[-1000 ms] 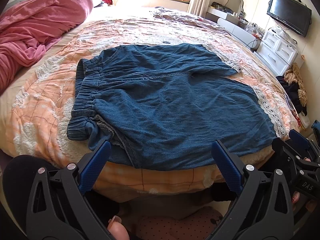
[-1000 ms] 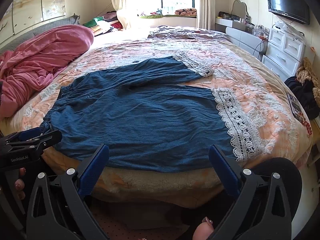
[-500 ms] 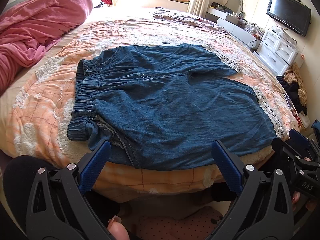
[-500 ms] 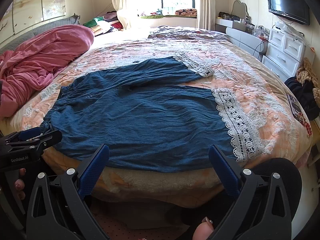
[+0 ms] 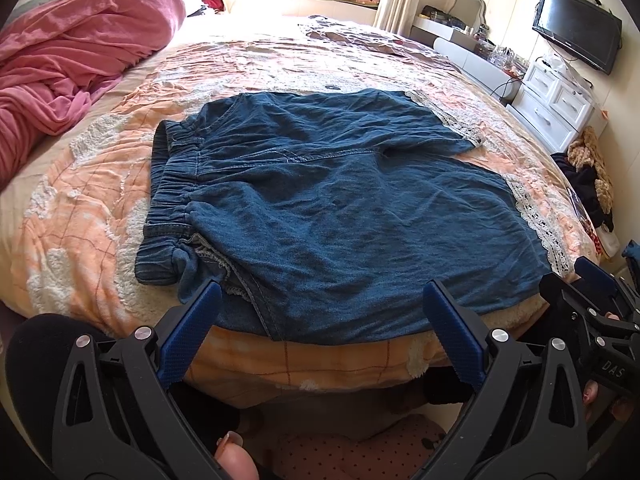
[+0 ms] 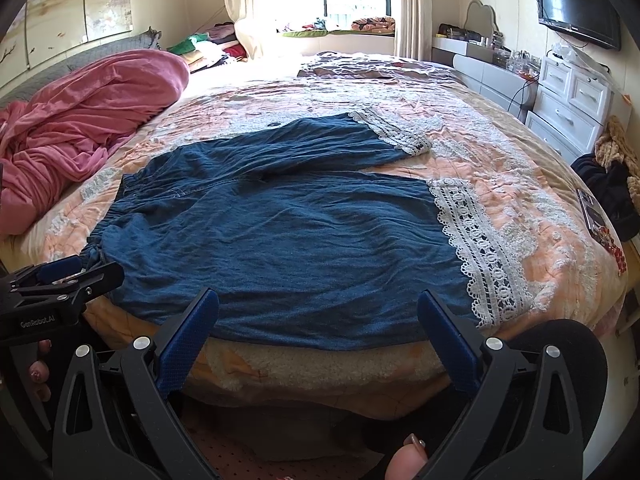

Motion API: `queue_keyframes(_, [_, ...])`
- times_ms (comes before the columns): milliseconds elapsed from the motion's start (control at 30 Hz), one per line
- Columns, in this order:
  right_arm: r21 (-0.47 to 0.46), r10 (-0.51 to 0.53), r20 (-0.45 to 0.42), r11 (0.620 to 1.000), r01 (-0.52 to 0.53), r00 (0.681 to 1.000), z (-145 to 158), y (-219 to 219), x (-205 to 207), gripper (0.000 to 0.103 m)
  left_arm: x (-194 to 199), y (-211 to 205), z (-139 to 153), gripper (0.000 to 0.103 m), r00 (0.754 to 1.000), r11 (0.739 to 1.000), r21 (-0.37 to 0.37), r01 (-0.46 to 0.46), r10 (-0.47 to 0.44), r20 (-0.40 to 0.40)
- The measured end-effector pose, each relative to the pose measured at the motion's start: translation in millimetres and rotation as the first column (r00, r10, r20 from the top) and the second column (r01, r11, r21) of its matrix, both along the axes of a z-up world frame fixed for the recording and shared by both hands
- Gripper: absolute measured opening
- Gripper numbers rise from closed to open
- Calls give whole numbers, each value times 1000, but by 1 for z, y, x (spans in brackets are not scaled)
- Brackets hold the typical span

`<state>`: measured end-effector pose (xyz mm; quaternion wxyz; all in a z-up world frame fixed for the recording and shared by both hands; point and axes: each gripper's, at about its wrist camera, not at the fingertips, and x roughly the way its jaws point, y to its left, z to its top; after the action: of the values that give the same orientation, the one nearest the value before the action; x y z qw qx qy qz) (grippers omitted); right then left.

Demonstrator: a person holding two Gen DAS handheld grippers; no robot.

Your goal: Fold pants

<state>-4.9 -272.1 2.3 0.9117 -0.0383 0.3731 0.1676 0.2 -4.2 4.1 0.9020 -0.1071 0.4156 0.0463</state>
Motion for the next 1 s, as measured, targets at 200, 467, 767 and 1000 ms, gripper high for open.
queue_keyframes(200, [25,49,-10,999,-49,999,2,12,11,99,5,12,0,95,1000,1000,4,-16,16,2])
queue_keyframes(467, [35,205,9,978,-205,979,17,45,46,99,21,49,10,95,998,999,-6,-54,54,21])
queue_keyframes(767, [48,371,-45,928,-369,927,28,96,114,99,71,115,22,95,990,990,35,-139,140,-23])
queue_keyframes(1000, [7,459,-118,887,-461,881,14,145,174,99,122,175,2,95,981,985,56,-161,166,-103])
